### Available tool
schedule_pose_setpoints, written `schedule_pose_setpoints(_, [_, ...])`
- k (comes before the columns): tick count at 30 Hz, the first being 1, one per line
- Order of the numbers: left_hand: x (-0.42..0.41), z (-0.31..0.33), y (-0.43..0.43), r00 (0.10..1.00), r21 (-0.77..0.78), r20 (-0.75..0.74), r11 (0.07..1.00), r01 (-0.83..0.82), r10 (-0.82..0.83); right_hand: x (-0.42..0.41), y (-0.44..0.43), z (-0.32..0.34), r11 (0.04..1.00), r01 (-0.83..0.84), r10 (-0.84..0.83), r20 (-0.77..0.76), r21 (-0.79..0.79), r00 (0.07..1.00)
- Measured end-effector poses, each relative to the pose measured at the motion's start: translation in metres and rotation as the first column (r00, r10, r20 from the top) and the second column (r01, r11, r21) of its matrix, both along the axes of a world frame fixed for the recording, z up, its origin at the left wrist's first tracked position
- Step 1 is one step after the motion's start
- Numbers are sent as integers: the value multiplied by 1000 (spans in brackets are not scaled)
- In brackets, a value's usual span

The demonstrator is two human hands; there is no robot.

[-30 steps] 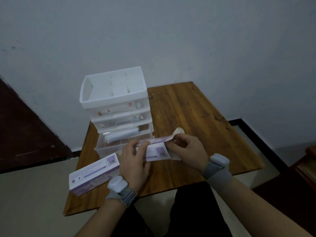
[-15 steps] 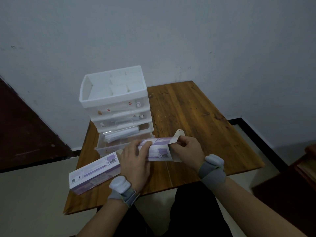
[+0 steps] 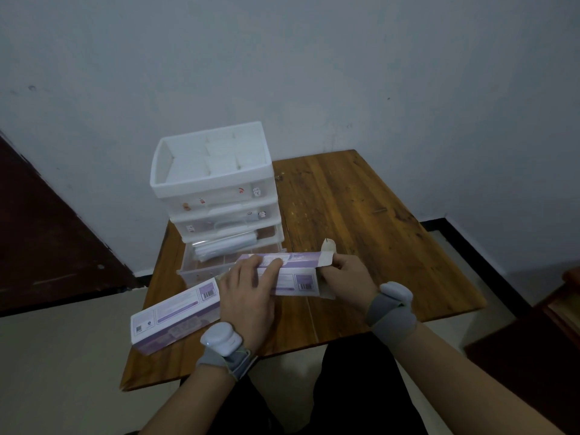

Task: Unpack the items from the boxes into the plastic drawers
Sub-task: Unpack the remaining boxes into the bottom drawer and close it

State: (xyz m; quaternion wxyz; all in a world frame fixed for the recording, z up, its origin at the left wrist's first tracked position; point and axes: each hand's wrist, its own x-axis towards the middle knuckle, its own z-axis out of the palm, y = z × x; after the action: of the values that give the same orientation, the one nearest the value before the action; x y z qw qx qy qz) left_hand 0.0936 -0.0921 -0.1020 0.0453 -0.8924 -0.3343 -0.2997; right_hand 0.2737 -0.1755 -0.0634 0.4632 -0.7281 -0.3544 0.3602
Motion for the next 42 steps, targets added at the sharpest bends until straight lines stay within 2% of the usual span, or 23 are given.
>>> schedule_pose_setpoints(6, [-3,1,3,1000,60,4,998,8,-8,4,1,-4,997,-52,37,-244,-55,969])
schedule_pose_setpoints(12, [-9,1,5,999,90,-32,996,-1,4,7,5,-4,990,-109,85,-240,-90,967])
schedule_pose_setpoints(14, [-10,1,7,999,98,-44,995,4,0,9,5,-2,979,-151,128,-162,-138,978])
schedule_pose_setpoints(17, [-11,0,8,998,85,-54,996,-4,8,12,7,0,954,-195,229,133,-228,964])
schedule_pose_setpoints(21, [-10,0,6,998,19,-46,999,-37,38,11,7,-1,964,-196,244,314,-178,918])
schedule_pose_setpoints(25, [-8,0,6,998,-58,-45,997,-48,46,13,4,-2,968,-208,247,388,-141,888])
schedule_pose_setpoints(32, [0,1,4,999,-278,3,960,-35,37,16,-3,7,974,-227,185,507,22,842])
schedule_pose_setpoints(42, [1,0,-4,996,-325,-48,942,-82,70,19,-4,3,942,-313,329,522,-121,787])
